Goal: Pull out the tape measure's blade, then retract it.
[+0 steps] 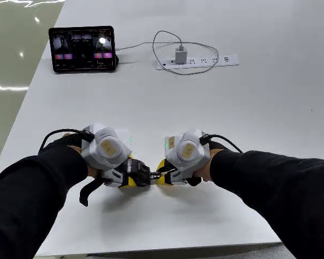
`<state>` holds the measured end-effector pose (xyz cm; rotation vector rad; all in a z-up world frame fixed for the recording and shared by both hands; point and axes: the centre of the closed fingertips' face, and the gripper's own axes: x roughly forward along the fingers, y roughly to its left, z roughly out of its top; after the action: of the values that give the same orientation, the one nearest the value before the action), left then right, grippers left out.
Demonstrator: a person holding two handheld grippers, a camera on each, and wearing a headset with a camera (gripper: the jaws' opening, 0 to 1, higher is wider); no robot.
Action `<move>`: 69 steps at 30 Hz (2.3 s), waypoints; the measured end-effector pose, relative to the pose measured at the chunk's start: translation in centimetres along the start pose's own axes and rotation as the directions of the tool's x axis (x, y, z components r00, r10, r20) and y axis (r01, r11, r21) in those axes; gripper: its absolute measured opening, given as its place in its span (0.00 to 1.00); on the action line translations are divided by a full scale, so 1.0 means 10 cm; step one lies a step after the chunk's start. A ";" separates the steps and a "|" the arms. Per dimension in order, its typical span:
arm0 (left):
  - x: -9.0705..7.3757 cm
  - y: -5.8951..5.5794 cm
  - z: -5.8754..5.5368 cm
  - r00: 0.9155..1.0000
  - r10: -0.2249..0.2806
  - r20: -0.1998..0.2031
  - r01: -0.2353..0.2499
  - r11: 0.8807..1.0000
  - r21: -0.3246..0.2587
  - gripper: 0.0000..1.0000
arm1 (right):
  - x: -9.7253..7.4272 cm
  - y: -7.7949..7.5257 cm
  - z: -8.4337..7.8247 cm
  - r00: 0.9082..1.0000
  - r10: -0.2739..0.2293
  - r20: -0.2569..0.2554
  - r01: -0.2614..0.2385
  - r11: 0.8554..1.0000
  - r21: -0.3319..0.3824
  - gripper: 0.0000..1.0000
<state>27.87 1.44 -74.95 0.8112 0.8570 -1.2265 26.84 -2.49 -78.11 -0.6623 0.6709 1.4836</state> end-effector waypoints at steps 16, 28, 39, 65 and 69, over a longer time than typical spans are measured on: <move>0.00 0.00 0.00 1.000 -0.001 0.000 0.001 1.000 0.001 0.31 | -0.06 0.01 -0.05 1.000 -0.001 -0.012 0.001 1.000 0.007 0.10; 0.00 0.00 0.00 1.000 0.001 0.001 -0.001 1.000 0.001 0.31 | -0.11 0.01 -0.11 1.000 -0.001 -0.025 0.001 1.000 0.012 0.10; 0.00 0.00 0.00 1.000 0.002 0.003 -0.002 1.000 -0.002 0.31 | -0.16 0.00 -0.16 0.999 -0.001 -0.037 0.001 1.000 0.017 0.10; 0.01 0.00 0.01 1.000 0.004 0.005 -0.004 1.000 -0.004 0.31 | -0.27 -0.01 -0.29 0.999 -0.006 -0.049 0.008 0.999 0.034 0.10; 0.01 0.00 0.01 1.000 0.005 0.007 -0.005 1.000 -0.003 0.31 | -0.28 -0.02 -0.30 0.999 -0.007 -0.050 0.009 0.999 0.036 0.10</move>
<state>27.93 1.37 -74.98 0.8058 0.8506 -1.2232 27.05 -6.59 -77.99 -0.6747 0.7313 1.4483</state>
